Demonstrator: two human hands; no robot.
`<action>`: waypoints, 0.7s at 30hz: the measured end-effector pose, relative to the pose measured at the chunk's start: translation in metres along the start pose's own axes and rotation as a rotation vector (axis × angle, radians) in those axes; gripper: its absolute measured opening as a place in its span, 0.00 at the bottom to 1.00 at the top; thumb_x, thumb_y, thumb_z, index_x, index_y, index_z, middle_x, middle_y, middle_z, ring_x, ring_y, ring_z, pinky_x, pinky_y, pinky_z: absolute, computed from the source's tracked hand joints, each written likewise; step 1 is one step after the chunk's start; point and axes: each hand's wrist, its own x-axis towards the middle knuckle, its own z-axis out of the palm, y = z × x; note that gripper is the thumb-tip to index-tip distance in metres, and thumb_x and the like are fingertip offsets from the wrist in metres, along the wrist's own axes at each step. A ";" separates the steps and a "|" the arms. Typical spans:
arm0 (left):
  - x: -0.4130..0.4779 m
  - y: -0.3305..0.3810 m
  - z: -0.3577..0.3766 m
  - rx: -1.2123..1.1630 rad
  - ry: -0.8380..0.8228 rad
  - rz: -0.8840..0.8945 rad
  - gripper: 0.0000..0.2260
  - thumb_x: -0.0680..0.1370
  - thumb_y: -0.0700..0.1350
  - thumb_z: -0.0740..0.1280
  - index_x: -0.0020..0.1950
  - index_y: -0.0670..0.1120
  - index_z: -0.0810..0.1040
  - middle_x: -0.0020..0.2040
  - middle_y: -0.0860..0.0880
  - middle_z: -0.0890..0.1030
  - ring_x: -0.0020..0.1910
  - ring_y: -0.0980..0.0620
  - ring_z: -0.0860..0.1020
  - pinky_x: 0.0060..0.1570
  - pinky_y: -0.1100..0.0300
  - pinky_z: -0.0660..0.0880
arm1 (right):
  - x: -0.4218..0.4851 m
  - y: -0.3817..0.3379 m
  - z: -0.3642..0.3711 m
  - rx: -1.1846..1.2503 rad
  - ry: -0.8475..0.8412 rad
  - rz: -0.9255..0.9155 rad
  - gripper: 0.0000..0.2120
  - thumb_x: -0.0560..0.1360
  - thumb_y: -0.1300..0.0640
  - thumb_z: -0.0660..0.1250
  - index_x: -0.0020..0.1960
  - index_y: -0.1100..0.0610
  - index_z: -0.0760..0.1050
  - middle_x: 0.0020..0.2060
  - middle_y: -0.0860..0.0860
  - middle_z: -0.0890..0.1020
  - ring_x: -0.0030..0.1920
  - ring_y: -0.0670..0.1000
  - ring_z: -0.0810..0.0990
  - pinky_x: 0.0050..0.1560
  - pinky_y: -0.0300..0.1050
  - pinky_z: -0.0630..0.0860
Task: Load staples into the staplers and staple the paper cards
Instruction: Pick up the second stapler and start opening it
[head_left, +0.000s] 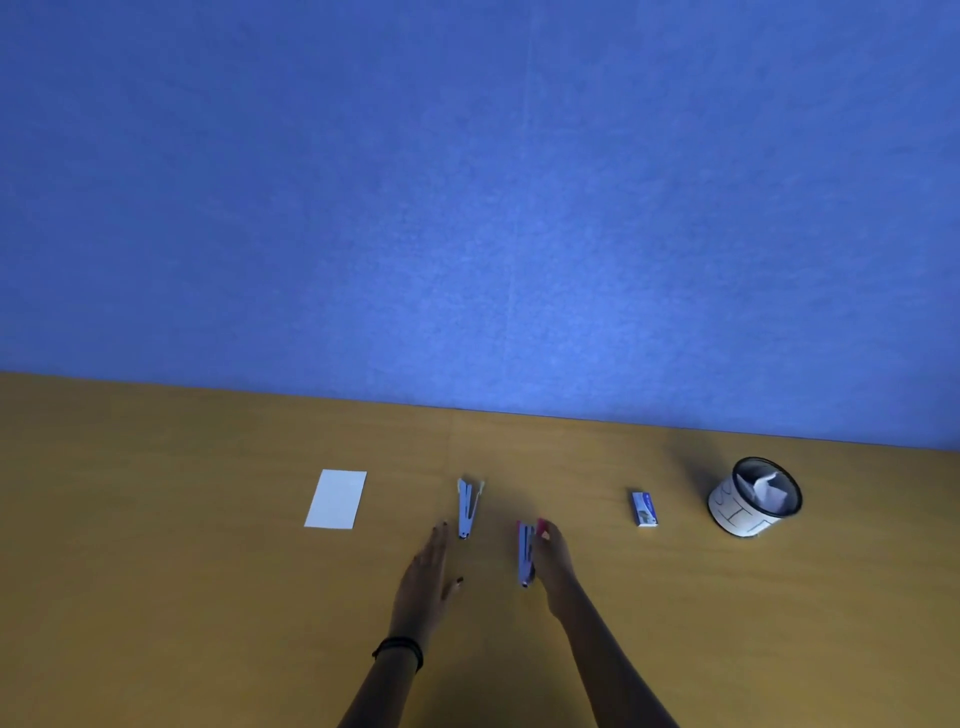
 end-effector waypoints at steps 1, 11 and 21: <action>-0.004 0.004 0.002 -0.014 0.038 0.009 0.32 0.80 0.49 0.61 0.78 0.49 0.45 0.78 0.52 0.52 0.75 0.56 0.59 0.70 0.65 0.62 | -0.002 0.001 0.000 -0.028 0.002 -0.011 0.18 0.80 0.62 0.52 0.69 0.60 0.65 0.53 0.60 0.76 0.50 0.59 0.78 0.44 0.50 0.74; -0.001 0.052 -0.003 -0.481 0.168 -0.148 0.13 0.81 0.51 0.58 0.42 0.50 0.78 0.37 0.54 0.79 0.37 0.56 0.76 0.33 0.68 0.68 | -0.027 0.008 0.013 -0.162 -0.087 -0.265 0.08 0.75 0.61 0.66 0.38 0.55 0.70 0.33 0.49 0.74 0.34 0.48 0.72 0.35 0.39 0.68; -0.001 0.080 -0.010 -0.842 0.145 -0.232 0.14 0.79 0.39 0.62 0.33 0.42 0.73 0.30 0.45 0.72 0.32 0.50 0.68 0.36 0.58 0.63 | -0.047 -0.001 0.001 -0.170 -0.008 -0.320 0.06 0.73 0.59 0.68 0.45 0.63 0.76 0.39 0.52 0.80 0.37 0.47 0.77 0.35 0.34 0.73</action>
